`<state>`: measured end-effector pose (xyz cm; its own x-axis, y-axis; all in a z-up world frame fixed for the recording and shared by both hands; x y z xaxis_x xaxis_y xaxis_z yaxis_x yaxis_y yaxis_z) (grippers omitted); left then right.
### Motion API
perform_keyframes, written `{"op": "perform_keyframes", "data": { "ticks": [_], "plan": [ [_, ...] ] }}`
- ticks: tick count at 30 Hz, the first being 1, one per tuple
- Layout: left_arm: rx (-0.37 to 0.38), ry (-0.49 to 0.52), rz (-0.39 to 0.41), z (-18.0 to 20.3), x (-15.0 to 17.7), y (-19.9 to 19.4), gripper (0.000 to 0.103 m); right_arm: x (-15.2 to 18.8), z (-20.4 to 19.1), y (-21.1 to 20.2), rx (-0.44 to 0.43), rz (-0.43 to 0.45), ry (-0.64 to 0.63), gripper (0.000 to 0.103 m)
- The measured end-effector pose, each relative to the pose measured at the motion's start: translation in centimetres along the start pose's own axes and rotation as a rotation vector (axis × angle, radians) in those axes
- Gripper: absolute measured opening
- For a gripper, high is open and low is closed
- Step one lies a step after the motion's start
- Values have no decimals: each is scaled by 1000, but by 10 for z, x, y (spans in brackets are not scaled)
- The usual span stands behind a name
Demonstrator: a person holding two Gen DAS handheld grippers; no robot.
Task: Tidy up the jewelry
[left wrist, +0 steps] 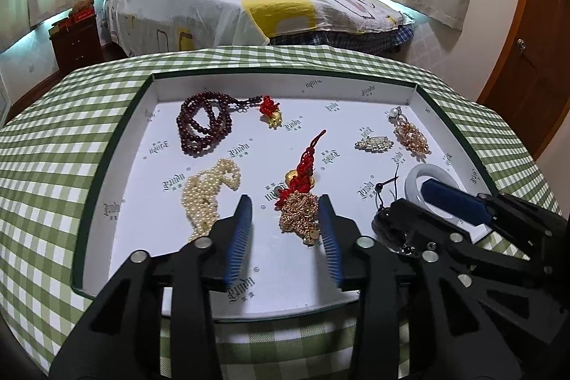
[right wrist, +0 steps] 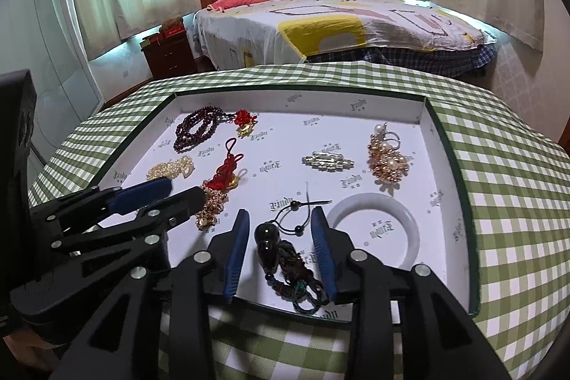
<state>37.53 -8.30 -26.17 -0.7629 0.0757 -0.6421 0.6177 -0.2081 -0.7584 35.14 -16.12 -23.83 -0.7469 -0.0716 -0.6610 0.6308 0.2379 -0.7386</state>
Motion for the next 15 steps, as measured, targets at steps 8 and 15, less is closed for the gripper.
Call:
{"op": "perform_keyframes", "data": {
  "ticks": [8, 15],
  "plan": [
    [-62, 10, 36, -6, 0, -22, 66, -1, 14, -22, 81, 56, 23, 70],
    [-103, 12, 78, -9, 3, -58, 79, 1, 17, -48, 124, 81, 21, 75]
  ]
}}
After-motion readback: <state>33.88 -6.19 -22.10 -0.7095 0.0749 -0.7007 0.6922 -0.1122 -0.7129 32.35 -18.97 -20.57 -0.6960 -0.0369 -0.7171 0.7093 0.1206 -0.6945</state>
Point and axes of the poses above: each gripper's, at about its wrist camera, not at the fingertips, and y roughly the way its jaws point, z to its right, x to its underside, the point moved 9 cm from there along y, roughly the way its jaws point, and after that the axes turned 4 degrees about -z, right-handed, at the moved point
